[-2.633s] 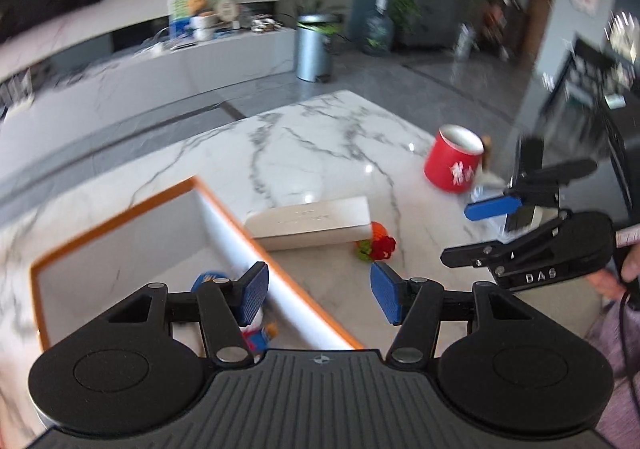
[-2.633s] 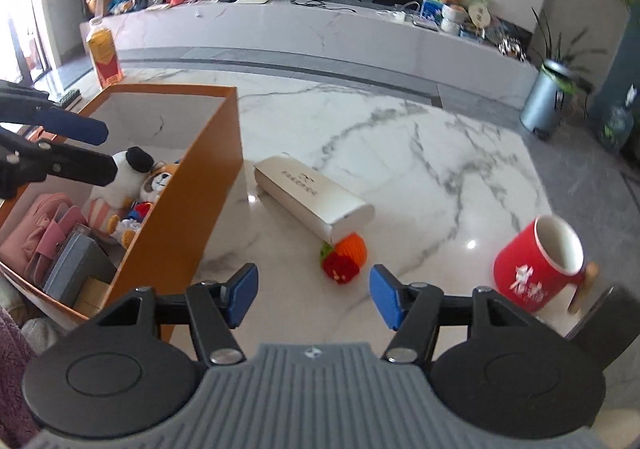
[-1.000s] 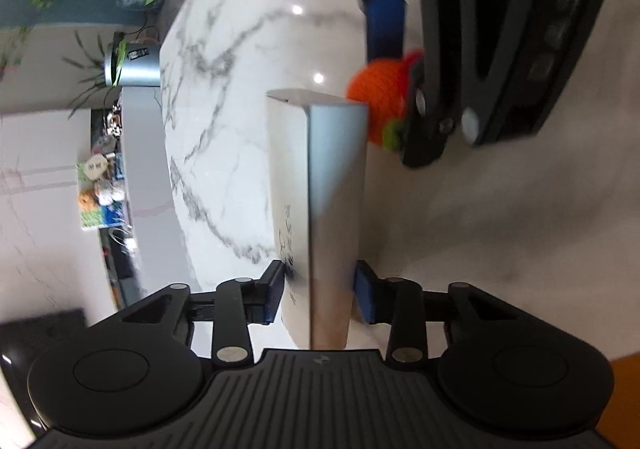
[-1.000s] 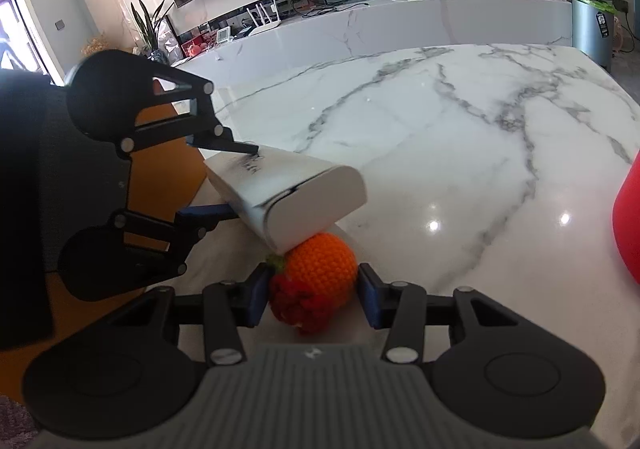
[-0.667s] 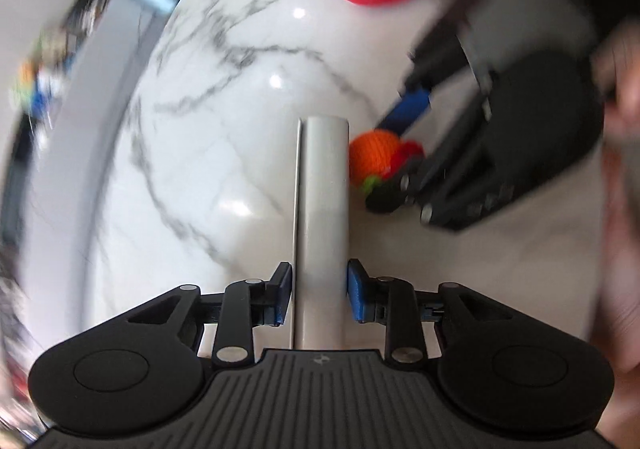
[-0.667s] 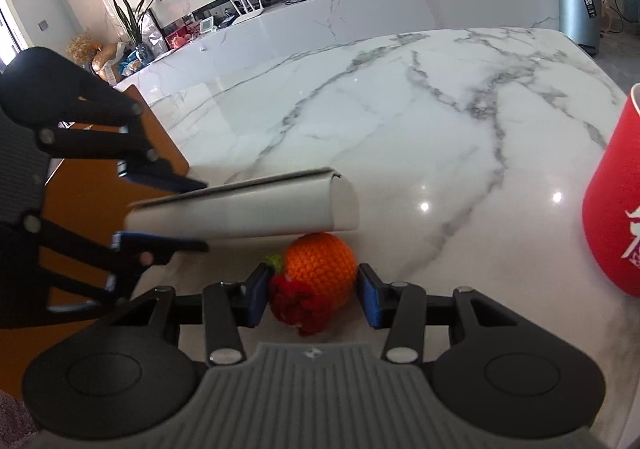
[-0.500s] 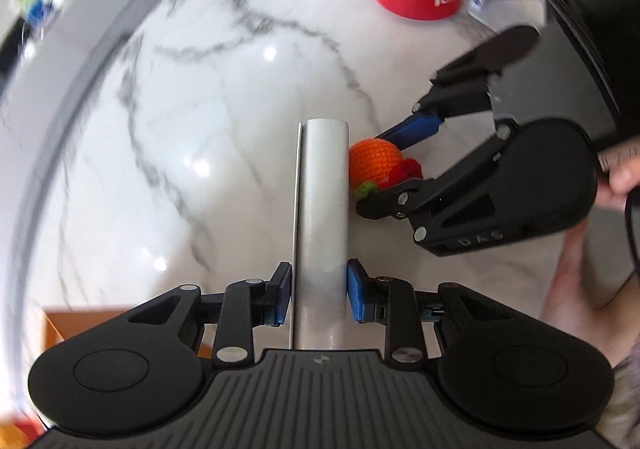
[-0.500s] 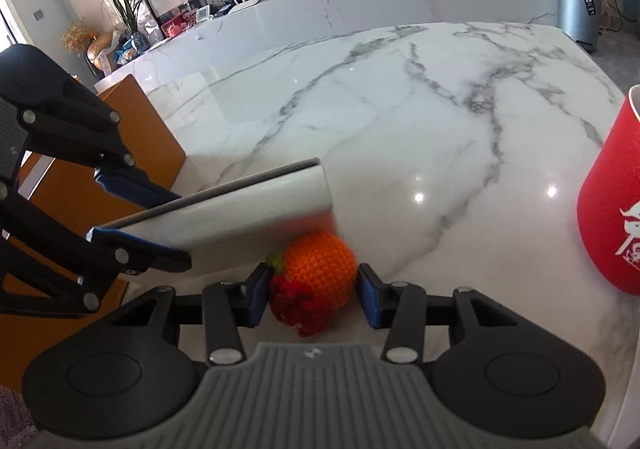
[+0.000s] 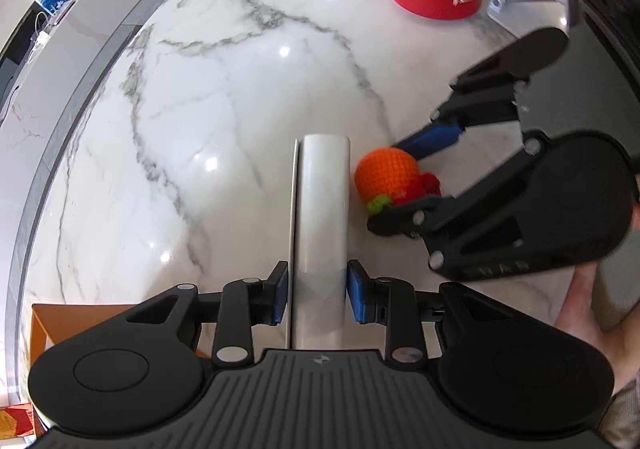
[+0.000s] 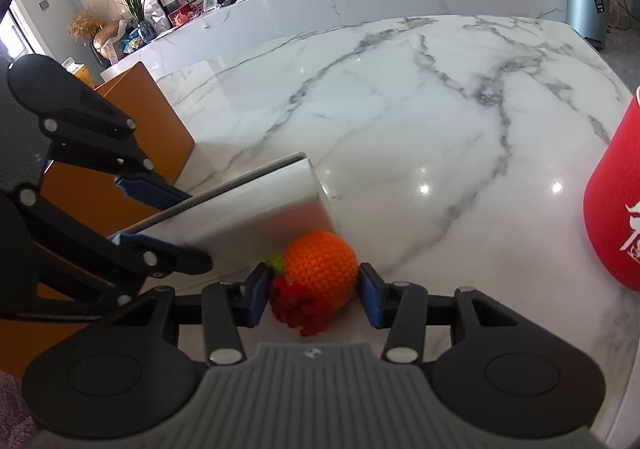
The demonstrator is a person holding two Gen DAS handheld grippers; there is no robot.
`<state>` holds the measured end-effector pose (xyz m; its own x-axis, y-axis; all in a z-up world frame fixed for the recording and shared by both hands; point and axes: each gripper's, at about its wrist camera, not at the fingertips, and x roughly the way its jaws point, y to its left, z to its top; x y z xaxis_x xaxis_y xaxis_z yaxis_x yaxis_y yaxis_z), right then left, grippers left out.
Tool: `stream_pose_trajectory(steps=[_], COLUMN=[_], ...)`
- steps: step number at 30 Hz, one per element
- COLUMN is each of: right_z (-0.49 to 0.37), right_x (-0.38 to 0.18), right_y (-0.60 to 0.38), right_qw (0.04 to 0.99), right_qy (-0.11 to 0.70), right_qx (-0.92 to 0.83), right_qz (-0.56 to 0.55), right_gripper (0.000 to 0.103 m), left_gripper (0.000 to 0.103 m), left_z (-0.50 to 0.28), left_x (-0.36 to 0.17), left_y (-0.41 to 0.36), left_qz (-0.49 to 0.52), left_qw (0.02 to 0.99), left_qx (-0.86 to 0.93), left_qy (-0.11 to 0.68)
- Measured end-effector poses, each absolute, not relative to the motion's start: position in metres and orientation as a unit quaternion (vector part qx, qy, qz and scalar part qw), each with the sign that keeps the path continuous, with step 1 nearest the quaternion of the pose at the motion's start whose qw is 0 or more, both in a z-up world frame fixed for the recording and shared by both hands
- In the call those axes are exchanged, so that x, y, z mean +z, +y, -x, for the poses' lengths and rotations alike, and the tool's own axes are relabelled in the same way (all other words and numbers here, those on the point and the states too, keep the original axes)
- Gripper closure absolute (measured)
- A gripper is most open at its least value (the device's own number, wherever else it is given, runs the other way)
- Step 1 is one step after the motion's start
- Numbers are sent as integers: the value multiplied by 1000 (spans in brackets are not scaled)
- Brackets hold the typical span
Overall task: Organize objects
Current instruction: 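Carry the glasses case with the left tool while the right tool carries the strawberry into the orange box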
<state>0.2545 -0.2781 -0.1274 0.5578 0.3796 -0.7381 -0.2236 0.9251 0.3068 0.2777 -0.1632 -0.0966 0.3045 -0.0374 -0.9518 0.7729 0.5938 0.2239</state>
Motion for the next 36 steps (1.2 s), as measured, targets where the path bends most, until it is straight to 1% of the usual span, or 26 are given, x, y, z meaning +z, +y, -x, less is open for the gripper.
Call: stream_pose_trajectory(steps=[4, 7, 10, 16, 21, 25, 28, 31, 36], right_z=[-255, -255, -254, -242, -219, -198, -184, -173, -171], right_x=[-128, -128, -126, -98, -61, -36, -21, -7, 15], right_y=[-281, -280, -278, -276, -261, -242, -229, -215, -179], right_qw=[879, 878, 880, 897, 914, 922, 921, 920, 921], right_qy=[436, 435, 433, 403, 357, 324, 311, 300, 292], right_qx=[170, 174, 173, 167, 185, 207, 230, 248, 258], right_qz=[-93, -93, -88, -76, -57, -46, -52, -53, -21], right_gripper=[52, 54, 55, 55, 55, 55, 55, 55, 55], left_gripper=[67, 69, 69, 69, 69, 69, 69, 69, 69], left_z=[-280, -280, -278, -271, -250, -229, -217, -212, -213], left_x=[-97, -95, -86, -36, 17, 44, 49, 42, 12], left_y=[-162, -161, -156, -141, -113, -81, -55, -33, -17], left_qz=[-351, -349, -326, -270, -252, -269, -293, -323, -410], left_qw=[728, 732, 746, 780, 810, 826, 829, 823, 801], left_qx=[-276, -277, -279, -276, -263, -235, -211, -191, -174], left_qy=[520, 516, 510, 493, 460, 435, 427, 426, 401])
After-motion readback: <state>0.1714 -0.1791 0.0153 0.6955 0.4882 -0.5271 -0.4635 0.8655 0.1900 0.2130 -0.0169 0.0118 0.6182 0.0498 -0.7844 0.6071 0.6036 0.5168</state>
